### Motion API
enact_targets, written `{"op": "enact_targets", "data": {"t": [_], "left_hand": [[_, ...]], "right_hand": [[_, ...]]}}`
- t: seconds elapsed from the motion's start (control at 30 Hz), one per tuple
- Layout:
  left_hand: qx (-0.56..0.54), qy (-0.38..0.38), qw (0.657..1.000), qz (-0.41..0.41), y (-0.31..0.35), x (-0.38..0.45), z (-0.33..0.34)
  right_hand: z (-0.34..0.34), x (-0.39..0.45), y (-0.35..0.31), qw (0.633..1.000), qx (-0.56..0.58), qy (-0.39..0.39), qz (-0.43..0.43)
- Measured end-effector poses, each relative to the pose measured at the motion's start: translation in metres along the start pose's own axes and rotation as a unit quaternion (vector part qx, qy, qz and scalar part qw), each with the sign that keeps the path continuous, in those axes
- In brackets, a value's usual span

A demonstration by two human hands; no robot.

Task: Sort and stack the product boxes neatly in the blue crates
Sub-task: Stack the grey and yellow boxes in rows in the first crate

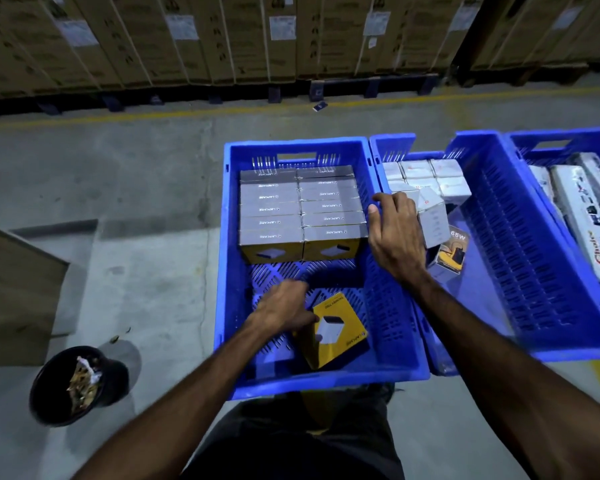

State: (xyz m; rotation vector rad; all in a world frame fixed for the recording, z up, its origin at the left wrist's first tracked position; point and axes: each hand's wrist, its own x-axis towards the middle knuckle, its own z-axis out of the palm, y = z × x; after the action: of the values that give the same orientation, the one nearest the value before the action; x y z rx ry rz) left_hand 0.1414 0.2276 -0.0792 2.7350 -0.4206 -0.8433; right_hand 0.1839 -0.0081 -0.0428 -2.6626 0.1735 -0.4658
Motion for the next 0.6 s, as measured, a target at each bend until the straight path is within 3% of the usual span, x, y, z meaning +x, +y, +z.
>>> {"op": "enact_targets", "data": {"t": [0.27,0.6], "left_hand": [[-0.092,-0.124,0.987,-0.031,0.008,0.036,0.025],[-0.217,-0.169,0.958,-0.075,-0.010,0.041,0.038]], "right_hand": [[0.001,0.000,0.001,1.000,-0.004,-0.003,0.002],[-0.001,0.000,0.000,1.000,-0.006,-0.002,-0.002]]}}
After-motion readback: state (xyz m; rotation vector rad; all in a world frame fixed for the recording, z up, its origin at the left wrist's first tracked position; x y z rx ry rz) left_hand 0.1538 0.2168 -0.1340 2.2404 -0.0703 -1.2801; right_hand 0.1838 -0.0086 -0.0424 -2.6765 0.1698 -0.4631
